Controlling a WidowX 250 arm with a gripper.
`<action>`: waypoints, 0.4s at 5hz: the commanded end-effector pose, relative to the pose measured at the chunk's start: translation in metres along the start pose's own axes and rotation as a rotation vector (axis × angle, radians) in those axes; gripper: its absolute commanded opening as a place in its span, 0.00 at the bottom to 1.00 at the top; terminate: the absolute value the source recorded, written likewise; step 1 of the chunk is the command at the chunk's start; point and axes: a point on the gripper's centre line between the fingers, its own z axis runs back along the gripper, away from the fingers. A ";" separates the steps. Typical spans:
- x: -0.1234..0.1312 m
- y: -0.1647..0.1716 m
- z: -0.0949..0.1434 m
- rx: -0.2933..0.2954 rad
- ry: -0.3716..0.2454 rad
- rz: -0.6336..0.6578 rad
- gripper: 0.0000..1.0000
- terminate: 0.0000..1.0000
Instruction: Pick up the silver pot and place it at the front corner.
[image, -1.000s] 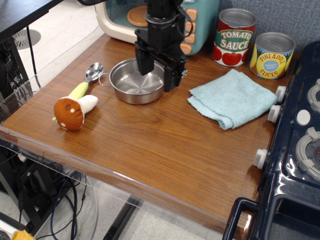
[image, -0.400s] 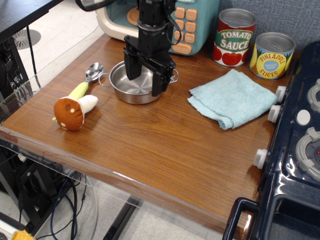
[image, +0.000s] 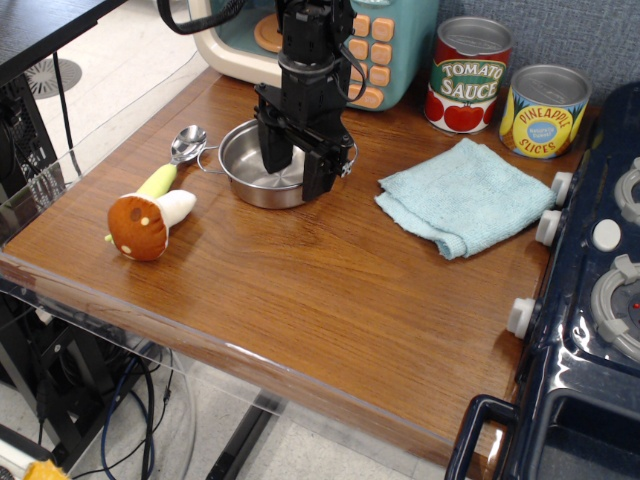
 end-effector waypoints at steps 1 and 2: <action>0.006 0.007 0.003 0.037 -0.020 0.015 0.00 0.00; 0.006 0.009 0.001 0.053 -0.018 0.026 0.00 0.00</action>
